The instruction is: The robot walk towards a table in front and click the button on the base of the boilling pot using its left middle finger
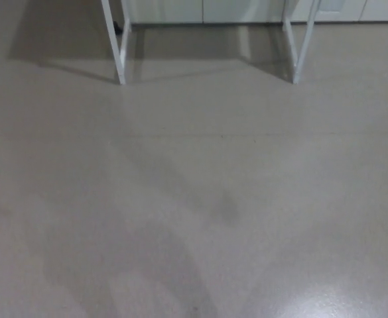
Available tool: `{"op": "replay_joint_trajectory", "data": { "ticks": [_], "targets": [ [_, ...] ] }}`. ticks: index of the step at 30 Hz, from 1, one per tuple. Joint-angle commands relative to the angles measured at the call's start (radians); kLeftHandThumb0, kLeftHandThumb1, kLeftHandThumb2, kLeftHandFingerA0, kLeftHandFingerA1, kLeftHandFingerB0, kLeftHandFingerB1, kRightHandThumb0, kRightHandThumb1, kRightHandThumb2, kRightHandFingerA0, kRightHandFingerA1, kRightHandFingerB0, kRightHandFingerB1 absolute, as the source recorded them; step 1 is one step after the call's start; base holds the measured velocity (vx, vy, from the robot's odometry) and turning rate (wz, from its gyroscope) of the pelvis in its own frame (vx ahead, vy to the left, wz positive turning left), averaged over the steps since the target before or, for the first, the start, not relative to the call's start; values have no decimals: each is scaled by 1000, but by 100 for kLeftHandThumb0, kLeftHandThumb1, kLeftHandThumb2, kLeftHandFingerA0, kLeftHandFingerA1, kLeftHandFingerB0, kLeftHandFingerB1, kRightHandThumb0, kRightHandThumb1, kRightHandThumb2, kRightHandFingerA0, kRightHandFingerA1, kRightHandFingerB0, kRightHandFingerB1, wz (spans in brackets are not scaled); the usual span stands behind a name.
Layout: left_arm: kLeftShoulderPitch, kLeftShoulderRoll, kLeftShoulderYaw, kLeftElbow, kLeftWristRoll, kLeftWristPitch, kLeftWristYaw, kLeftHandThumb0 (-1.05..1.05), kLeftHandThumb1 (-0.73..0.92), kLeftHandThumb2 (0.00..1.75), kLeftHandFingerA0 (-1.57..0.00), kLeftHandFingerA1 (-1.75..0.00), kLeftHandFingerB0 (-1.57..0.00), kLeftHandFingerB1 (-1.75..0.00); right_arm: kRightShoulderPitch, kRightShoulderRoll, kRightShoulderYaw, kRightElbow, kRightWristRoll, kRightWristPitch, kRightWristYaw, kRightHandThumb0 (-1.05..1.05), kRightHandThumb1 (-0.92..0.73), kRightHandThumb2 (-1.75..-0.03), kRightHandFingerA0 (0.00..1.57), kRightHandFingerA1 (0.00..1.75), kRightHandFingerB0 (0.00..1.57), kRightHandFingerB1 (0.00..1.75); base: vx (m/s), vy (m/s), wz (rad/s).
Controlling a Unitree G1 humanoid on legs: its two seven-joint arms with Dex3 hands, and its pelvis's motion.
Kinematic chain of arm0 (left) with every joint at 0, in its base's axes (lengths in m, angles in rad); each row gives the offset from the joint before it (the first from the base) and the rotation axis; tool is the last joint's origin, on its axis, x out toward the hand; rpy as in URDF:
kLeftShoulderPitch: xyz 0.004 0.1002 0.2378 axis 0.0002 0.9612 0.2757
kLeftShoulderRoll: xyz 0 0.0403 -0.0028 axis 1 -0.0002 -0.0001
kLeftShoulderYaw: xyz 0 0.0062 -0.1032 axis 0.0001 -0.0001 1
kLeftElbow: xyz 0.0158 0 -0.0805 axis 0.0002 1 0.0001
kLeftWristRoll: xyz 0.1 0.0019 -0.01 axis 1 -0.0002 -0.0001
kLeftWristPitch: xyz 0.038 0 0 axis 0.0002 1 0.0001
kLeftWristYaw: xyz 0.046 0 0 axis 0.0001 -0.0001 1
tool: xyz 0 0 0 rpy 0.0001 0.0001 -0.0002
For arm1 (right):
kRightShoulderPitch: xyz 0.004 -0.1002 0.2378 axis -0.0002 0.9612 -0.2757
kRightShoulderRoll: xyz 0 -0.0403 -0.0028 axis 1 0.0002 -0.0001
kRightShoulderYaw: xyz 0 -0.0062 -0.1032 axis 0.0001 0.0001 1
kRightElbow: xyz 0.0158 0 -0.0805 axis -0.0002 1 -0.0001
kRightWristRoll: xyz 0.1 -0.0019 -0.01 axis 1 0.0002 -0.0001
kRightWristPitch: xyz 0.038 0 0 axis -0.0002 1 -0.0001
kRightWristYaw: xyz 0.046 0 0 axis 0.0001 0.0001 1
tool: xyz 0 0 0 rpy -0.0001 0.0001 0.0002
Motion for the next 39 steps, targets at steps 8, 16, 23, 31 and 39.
{"op": "replay_joint_trajectory", "data": {
  "ticks": [8,16,23,31,39],
  "targets": [
    [12,18,-8,-12,0,-19,11,-20,41,86,-30,-55,-7,-45,3,-17,13,-1,-3,-28,-9,-43,-45,-76,59,60,33,49,38,105,-1],
    [2,24,-18,-3,3,-18,11,-20,41,86,-30,-55,-7,-45,-4,-15,19,8,-1,-30,-12,-36,-57,-57,64,50,39,39,187,200,0],
    [8,31,-35,-4,16,-23,18,-21,42,87,-30,-55,-7,-46,-7,-14,27,7,-7,-22,-17,-43,-45,-76,58,60,33,49,277,-26,11],
    [14,30,-58,52,28,-63,38,-40,48,66,-30,-42,-17,-36,12,-15,29,22,-7,-43,-21,-43,-45,-76,60,62,35,49,348,-212,30],
    [23,30,-63,87,20,-81,43,-37,49,65,-33,-42,-17,-36,29,-14,43,23,-14,-42,-21,-43,-46,-77,58,61,34,50,256,-11,-10]
  ]
}}
